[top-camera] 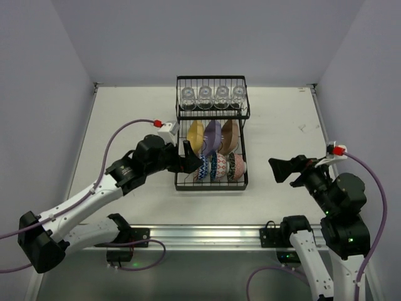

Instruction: Unload the mixed dishes from the dish rack

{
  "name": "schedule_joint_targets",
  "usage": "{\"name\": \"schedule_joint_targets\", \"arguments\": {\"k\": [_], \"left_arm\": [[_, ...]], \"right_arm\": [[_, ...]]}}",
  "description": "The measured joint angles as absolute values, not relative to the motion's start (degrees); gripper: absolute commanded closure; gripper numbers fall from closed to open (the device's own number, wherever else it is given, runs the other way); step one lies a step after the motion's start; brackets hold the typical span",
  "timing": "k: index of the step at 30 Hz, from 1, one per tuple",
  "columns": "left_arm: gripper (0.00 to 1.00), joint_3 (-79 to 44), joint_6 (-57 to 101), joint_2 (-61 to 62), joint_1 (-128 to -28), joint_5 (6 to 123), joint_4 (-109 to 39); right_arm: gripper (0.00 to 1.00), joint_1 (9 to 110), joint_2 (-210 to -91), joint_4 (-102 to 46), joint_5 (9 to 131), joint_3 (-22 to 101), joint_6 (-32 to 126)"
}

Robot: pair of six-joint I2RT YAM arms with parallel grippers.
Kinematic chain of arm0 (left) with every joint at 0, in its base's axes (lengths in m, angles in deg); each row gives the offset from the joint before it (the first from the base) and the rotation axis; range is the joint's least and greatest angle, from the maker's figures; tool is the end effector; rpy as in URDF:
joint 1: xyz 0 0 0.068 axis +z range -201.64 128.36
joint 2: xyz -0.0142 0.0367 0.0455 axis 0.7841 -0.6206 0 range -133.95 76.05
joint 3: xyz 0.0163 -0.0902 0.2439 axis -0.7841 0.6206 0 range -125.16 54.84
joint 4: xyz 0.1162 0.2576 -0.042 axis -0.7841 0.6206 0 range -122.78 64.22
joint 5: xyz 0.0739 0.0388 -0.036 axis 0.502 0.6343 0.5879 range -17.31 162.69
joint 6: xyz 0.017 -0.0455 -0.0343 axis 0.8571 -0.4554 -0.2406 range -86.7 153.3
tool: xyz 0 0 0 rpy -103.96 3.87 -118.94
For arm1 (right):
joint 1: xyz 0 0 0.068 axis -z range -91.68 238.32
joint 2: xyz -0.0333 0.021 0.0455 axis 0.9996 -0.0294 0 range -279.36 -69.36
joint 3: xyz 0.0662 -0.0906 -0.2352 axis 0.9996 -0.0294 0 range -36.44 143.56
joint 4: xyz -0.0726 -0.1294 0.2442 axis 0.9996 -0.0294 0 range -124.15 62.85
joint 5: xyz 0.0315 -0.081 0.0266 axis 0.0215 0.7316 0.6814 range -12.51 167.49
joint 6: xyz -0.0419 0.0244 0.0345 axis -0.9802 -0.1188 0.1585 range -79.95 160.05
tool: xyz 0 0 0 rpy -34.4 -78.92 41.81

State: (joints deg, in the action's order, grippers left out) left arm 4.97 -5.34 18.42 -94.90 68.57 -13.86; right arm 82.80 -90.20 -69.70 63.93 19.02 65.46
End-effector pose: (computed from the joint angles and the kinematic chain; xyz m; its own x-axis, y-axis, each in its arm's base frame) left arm 0.1921 -0.1850 0.2960 -0.7114 -0.1856 -0.6778 0.3663 0.7252 -0.5830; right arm 0.0878 0.0187 0.3901 -0.2634 0.3937 -0.8807 -0.2344 0.8595 0.4543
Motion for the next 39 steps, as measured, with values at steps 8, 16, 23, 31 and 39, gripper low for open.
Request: {"name": "schedule_joint_targets", "arguments": {"k": [8, 16, 23, 31, 39], "left_arm": [[0.25, 13.73, -9.27, 16.45, -94.90, 64.73, -23.44], [0.39, 17.91, -9.77, 11.91, -94.88, 63.88, -31.13], [0.46, 20.75, -9.64, 7.82, -92.52, 61.03, -38.23], [0.54, 24.97, -9.97, 6.11, -88.30, 54.35, -47.37], [0.60, 26.50, -11.30, 1.22, -86.31, 49.12, -56.18]], "right_arm": [[0.01, 82.80, -88.71, -68.89, 59.71, 16.66, 65.42], [0.01, 82.80, -88.73, -67.49, 55.56, 15.57, 65.46], [0.01, 82.82, -88.73, -66.70, 53.66, 14.67, 65.44], [0.01, 82.82, -88.87, -66.13, 51.52, 13.60, 65.33], [0.01, 82.82, -90.24, -65.78, 49.13, 12.77, 64.89]]}}
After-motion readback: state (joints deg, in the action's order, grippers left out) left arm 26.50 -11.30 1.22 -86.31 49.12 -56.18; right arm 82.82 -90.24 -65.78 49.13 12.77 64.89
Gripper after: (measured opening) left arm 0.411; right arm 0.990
